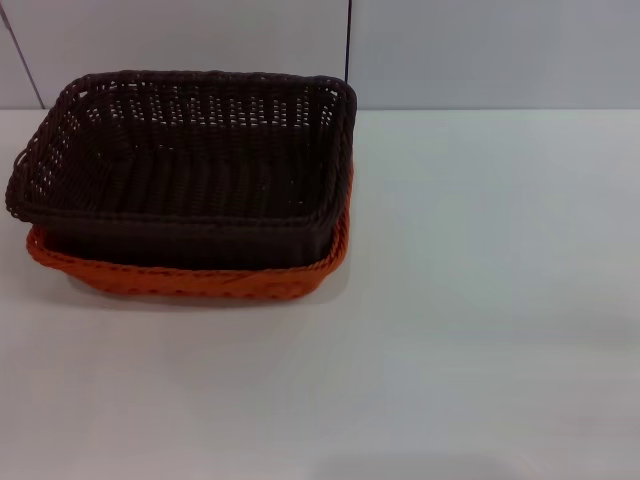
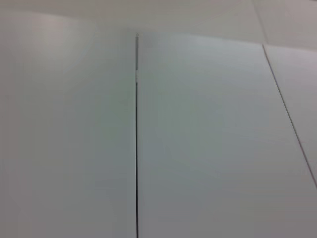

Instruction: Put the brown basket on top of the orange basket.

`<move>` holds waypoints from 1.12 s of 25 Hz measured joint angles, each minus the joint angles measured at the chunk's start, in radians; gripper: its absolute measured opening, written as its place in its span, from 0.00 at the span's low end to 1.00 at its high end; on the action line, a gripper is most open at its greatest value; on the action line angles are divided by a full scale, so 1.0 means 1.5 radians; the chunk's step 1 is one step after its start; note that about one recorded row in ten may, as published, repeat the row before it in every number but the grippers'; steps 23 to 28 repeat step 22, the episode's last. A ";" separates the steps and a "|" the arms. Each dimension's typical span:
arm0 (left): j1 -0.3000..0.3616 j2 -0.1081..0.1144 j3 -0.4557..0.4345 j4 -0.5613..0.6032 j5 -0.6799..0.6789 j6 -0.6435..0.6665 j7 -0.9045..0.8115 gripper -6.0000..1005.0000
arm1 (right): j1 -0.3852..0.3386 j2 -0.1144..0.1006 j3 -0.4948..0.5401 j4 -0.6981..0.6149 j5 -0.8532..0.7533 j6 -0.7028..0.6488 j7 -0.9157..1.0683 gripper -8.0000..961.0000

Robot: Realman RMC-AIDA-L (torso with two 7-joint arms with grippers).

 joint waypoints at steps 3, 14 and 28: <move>0.000 0.000 0.000 0.001 0.000 0.000 0.000 0.79 | 0.000 -0.002 0.002 0.009 -0.001 -0.001 0.019 0.80; -0.003 -0.001 0.000 0.001 0.004 0.000 0.000 0.79 | 0.007 -0.002 0.002 0.018 -0.005 -0.002 0.012 0.86; -0.003 -0.001 0.000 0.002 0.004 0.000 0.000 0.79 | 0.007 -0.001 0.001 0.021 -0.007 -0.002 0.012 0.86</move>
